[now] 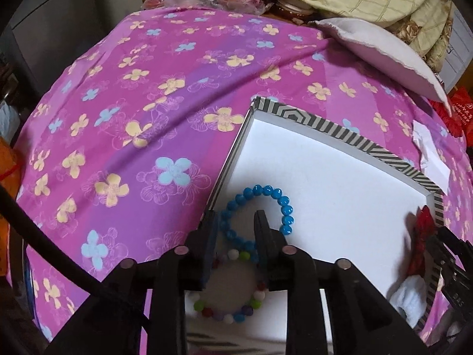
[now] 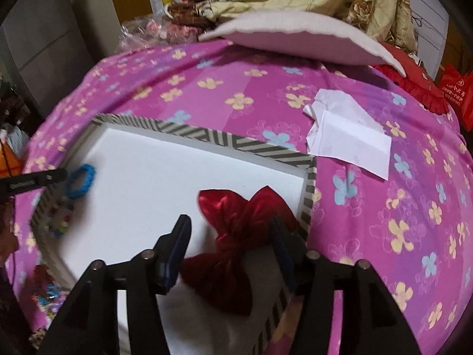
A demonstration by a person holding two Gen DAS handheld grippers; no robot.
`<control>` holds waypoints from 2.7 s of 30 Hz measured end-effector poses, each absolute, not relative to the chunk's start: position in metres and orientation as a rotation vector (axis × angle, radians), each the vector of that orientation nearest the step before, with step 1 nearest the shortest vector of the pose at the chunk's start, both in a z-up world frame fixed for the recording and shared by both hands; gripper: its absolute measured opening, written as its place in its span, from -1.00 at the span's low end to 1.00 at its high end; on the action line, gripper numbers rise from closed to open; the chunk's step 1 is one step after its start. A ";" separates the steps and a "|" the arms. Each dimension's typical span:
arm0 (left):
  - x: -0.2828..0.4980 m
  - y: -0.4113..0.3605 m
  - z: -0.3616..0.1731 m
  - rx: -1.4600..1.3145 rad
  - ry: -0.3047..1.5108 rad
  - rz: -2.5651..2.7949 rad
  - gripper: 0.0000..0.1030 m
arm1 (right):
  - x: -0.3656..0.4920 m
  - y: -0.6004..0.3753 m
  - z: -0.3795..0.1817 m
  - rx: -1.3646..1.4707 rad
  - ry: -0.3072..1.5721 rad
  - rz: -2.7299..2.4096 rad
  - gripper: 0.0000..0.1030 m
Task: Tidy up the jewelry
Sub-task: 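Carry the red bow and blue bracelet into the tray and open both tools, then withdraw both tools from the tray back over the jewelry pile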
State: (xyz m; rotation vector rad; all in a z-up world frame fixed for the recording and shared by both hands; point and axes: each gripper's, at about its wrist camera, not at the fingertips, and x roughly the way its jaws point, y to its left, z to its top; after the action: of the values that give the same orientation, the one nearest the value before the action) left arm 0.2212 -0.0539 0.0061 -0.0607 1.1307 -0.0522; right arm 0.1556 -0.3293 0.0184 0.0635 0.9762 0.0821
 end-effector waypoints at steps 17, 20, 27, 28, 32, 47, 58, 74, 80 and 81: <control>0.085 -0.021 0.071 -0.014 0.938 -0.046 -0.12 | 0.019 -0.319 0.077 0.129 0.823 0.090 0.35; 0.060 -0.013 0.069 -0.004 0.933 -0.038 -0.12 | -0.002 -0.312 0.077 0.110 0.809 0.068 0.35; 0.027 0.002 0.064 -0.017 0.921 -0.020 -0.12 | -0.033 -0.300 0.069 0.076 0.847 0.076 0.35; 0.023 0.004 0.065 -0.024 0.919 -0.019 -0.12 | -0.037 -0.299 0.068 0.071 0.849 0.076 0.35; 0.011 0.012 0.064 -0.041 0.918 -0.010 -0.12 | -0.051 -0.297 0.067 0.079 0.850 0.089 0.35; -0.012 0.040 0.055 -0.115 0.970 -0.015 -0.11 | -0.084 -0.285 0.051 0.077 0.886 0.094 0.49; -0.008 0.060 0.035 -0.202 1.035 -0.024 -0.05 | -0.086 -0.270 0.036 0.067 0.928 0.140 0.49; 0.017 0.050 0.012 -0.208 1.076 -0.027 -0.05 | -0.044 -0.212 0.005 0.063 1.004 0.253 0.48; 0.025 0.051 0.009 -0.211 1.082 -0.023 -0.05 | -0.039 -0.211 0.004 0.071 1.035 0.277 0.48; 0.026 0.052 0.009 -0.212 1.082 -0.021 -0.05 | -0.040 -0.209 0.004 0.065 1.036 0.286 0.48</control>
State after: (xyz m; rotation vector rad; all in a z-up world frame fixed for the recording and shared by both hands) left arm 0.0262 0.0515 0.0085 -0.2124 1.0822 -0.0211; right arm -0.0401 -0.2094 0.0040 0.0647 1.0357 0.2859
